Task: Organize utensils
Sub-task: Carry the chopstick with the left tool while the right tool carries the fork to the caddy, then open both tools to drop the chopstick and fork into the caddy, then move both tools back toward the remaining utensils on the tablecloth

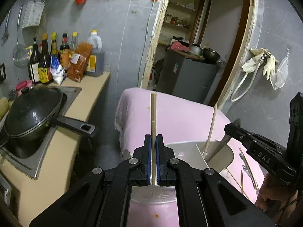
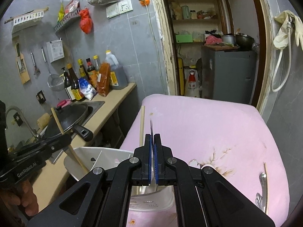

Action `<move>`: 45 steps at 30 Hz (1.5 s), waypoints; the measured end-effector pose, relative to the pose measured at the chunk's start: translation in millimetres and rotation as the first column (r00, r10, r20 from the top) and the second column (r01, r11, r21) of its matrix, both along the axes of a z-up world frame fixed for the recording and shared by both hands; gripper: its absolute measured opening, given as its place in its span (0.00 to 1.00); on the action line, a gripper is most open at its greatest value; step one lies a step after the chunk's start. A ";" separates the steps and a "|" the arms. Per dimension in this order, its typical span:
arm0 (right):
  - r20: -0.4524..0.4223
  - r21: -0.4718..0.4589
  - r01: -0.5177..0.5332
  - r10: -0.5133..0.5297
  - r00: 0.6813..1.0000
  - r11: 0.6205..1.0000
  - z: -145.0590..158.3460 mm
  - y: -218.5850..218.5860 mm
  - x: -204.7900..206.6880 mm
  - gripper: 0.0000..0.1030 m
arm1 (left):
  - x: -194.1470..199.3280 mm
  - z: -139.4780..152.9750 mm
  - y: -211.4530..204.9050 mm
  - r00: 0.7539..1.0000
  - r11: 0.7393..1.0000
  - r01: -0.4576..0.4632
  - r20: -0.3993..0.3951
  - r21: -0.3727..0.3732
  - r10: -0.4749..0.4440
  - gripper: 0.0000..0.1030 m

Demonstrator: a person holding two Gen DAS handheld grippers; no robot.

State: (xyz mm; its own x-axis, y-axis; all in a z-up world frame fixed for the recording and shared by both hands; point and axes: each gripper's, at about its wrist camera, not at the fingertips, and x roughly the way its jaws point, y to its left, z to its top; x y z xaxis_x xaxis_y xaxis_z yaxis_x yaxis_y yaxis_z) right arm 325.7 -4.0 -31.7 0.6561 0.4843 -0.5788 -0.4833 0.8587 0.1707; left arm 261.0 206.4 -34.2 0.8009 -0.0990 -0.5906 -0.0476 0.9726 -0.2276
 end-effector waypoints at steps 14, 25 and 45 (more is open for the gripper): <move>0.088 0.161 -0.002 -0.012 0.996 0.987 31.0 -31.4 -10.3 0.51 | -9.7 14.6 3.5 0.999 0.995 -0.027 0.017 -0.099 0.029 0.52; 0.218 0.223 0.086 -0.135 0.967 0.971 63.9 -77.0 -25.1 1.00 | -23.0 51.9 -24.1 0.981 0.995 -0.095 0.167 -0.023 0.097 0.84; 0.269 0.145 0.254 -0.285 0.920 0.956 63.2 -196.2 -48.6 1.00 | -31.6 59.0 -129.6 0.962 0.992 -0.044 0.274 0.116 0.010 0.85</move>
State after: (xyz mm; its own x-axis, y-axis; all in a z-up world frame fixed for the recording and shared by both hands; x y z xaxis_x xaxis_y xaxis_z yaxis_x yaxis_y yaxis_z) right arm 277.0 -200.2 31.5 0.8993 0.3136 -0.3048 -0.2774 0.9479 0.1568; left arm 229.4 76.8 24.8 0.9342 -0.0172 -0.3562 -0.0266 0.9927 -0.1176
